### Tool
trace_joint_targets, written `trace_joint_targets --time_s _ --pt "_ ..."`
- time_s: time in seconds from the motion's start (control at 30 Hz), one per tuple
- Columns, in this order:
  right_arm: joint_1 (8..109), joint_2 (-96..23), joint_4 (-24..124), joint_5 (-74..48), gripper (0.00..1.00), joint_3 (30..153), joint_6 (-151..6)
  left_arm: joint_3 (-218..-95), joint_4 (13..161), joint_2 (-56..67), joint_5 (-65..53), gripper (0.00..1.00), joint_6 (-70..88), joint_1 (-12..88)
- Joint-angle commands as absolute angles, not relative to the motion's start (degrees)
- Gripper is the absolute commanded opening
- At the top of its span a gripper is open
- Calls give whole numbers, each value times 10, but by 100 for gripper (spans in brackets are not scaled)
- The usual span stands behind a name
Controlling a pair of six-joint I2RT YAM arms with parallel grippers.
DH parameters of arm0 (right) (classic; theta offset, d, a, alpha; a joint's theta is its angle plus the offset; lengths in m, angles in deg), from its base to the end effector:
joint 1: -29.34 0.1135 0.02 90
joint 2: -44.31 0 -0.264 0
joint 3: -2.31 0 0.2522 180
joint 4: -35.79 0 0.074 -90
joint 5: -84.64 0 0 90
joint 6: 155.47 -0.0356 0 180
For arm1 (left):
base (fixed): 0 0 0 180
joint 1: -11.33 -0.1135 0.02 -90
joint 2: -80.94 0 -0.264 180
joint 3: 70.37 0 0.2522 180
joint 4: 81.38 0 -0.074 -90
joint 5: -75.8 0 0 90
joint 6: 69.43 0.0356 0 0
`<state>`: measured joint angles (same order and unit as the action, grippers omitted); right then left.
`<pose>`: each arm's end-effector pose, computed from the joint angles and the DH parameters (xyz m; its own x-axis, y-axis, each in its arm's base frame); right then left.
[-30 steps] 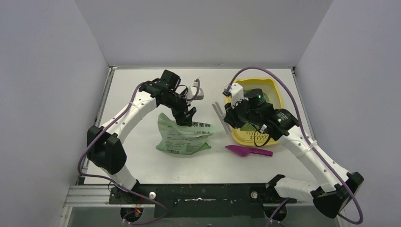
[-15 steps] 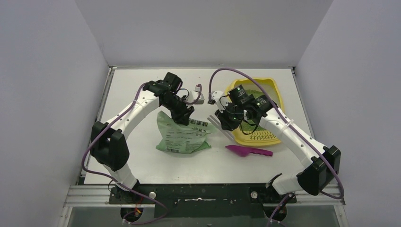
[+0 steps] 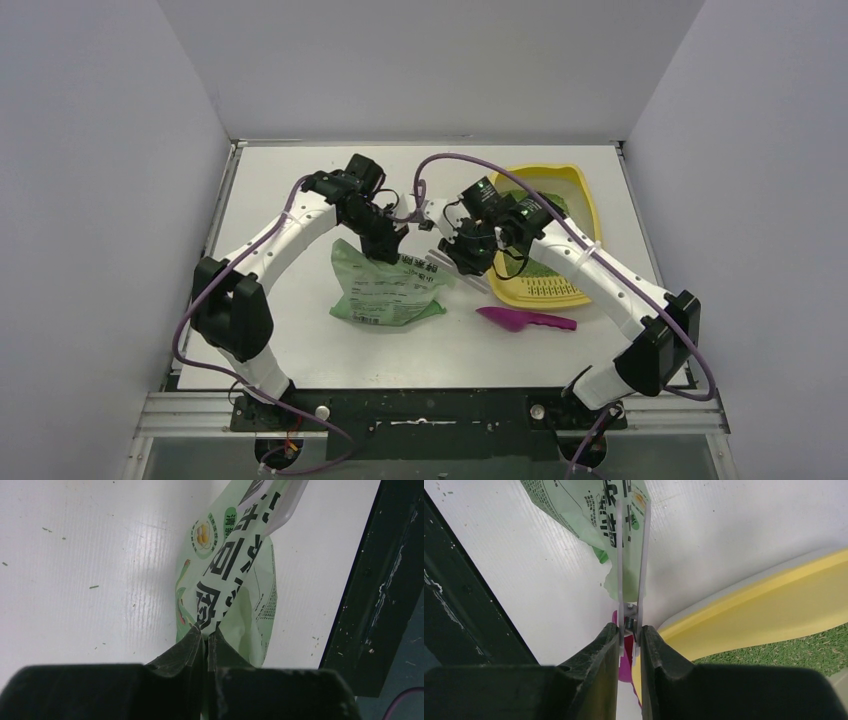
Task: Fill the litter box with clean litter
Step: Clamp the cat litter bag at the center of the board.
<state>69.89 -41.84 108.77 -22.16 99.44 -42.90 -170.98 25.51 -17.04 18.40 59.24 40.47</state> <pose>0.2217 0.2032 0.3295 -0.3411 -0.7754 -0.5315 -0.9274 0.3699 0.0555 0.2905 -0.1839 0.2885 -0.2882 0.7633 -0.5782 0.9574 0.2193 -0.1877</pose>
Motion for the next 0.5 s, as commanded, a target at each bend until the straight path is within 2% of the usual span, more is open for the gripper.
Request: trace_joint_targets --time_s 0.0,0.27,0.47 --pt "713 -412 1101 -199 0 1020 -413 -1717 265 -153 200 0 599 406" --pt "740 -437 1133 -132 0 1025 -424 -1720 274 -149 215 3 584 407" --pt "748 -442 1140 -119 0 1021 -429 -1717 277 -148 218 0 582 408"
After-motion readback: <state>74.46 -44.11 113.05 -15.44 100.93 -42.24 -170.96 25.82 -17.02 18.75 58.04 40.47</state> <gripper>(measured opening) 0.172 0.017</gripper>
